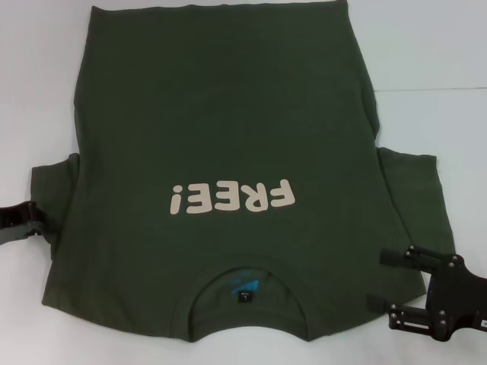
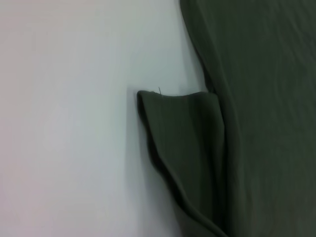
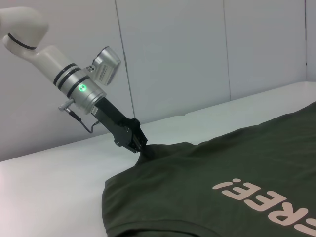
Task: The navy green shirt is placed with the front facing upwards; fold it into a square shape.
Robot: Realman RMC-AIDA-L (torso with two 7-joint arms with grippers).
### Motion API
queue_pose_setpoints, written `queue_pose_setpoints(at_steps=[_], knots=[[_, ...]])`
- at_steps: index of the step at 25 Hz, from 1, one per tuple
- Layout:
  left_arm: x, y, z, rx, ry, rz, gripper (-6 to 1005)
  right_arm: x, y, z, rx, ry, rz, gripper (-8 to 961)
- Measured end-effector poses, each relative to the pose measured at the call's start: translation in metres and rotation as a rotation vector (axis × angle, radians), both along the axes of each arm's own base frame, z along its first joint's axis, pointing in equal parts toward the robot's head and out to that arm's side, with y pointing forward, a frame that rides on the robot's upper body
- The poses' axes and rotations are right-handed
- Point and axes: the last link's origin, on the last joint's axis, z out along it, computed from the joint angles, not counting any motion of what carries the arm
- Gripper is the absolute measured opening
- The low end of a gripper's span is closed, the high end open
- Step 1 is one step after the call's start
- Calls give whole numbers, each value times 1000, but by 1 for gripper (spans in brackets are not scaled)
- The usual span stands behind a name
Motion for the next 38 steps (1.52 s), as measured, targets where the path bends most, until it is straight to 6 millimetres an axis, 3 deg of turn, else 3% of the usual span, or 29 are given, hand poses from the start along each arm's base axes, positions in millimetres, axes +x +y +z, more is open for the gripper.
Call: queue_pose_setpoints(at_steps=[9, 19, 25, 32, 38], knots=[[3, 3, 13, 16, 17, -34, 49, -1, 1, 0, 2, 1, 2, 801], [9, 11, 68, 114, 57, -63, 45, -3, 3, 0, 1, 2, 8, 802], [24, 17, 97, 167, 40, -110, 42, -4, 4, 0, 1, 2, 12, 802], [46, 24, 85, 124, -67, -167, 39, -5, 5, -1, 1, 3, 15, 801], [65, 32, 34, 40, -191, -172, 42, -5, 5, -2, -2, 4, 18, 801]])
